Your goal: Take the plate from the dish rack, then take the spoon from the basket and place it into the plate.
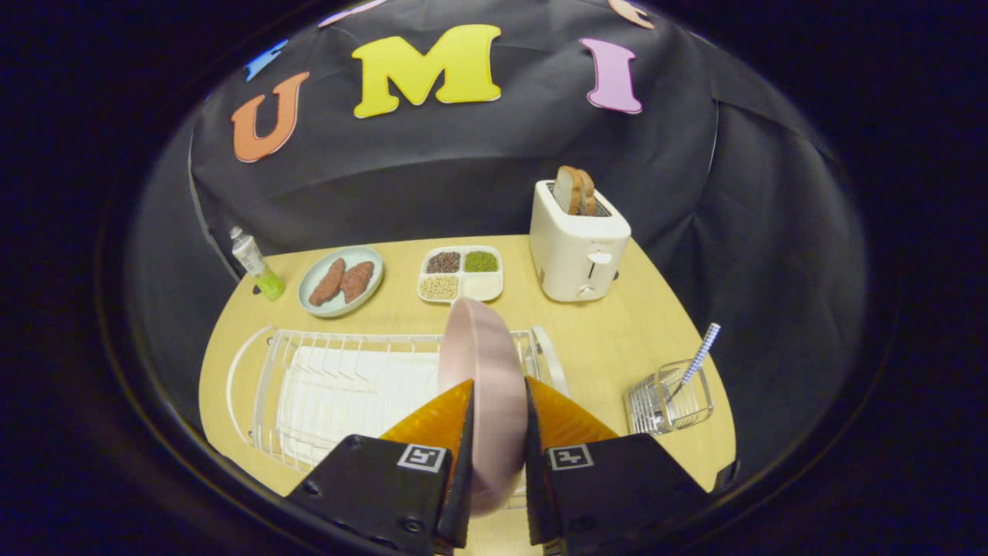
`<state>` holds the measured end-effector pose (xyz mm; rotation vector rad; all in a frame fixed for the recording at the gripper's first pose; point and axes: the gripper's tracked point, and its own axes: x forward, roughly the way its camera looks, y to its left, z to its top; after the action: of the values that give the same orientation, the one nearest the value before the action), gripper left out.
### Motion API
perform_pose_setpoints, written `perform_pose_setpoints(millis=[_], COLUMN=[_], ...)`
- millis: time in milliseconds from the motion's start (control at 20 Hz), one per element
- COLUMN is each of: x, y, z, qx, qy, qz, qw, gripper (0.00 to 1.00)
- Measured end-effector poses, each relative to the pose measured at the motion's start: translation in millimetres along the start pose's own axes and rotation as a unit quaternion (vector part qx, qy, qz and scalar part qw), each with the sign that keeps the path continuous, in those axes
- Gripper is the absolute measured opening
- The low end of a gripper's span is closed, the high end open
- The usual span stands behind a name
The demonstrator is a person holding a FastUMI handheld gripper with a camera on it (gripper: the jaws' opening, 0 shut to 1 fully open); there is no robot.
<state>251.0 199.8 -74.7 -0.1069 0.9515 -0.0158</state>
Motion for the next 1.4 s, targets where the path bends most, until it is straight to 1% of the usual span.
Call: perform_pose_setpoints(millis=[100, 200, 350, 450, 500, 600, 700, 800, 950, 1150, 1300, 1400], x=[-13, -32, -60, -77, -86, -102, -109, -108, -97, -76, -58, -45], y=[-5, 0, -4, -2, 1, 6, 5, 1, -10, -10, -4, -2], z=[13, 17, 16, 1, -10, -35, -68, -102, -148, -208, -241, -255], qx=[-0.029, -0.034, -0.039, -0.029, -0.020, 0.001, 0.027, 0.049, 0.078, 0.151, 0.189, 0.208], qy=[-0.022, -0.028, -0.051, -0.054, -0.053, -0.053, -0.049, -0.038, -0.021, 0.032, 0.069, 0.083], qz=[-0.027, -0.017, -0.001, 0.033, 0.056, 0.111, 0.154, 0.180, 0.201, 0.248, 0.274, 0.285], qw=[0.999, 0.999, 0.998, 0.998, 0.997, 0.992, 0.986, 0.982, 0.976, 0.956, 0.941, 0.932], gripper=[0.33, 0.30, 0.29, 0.30, 0.29, 0.29, 0.29, 0.29, 0.29, 0.29, 0.29, 0.29])
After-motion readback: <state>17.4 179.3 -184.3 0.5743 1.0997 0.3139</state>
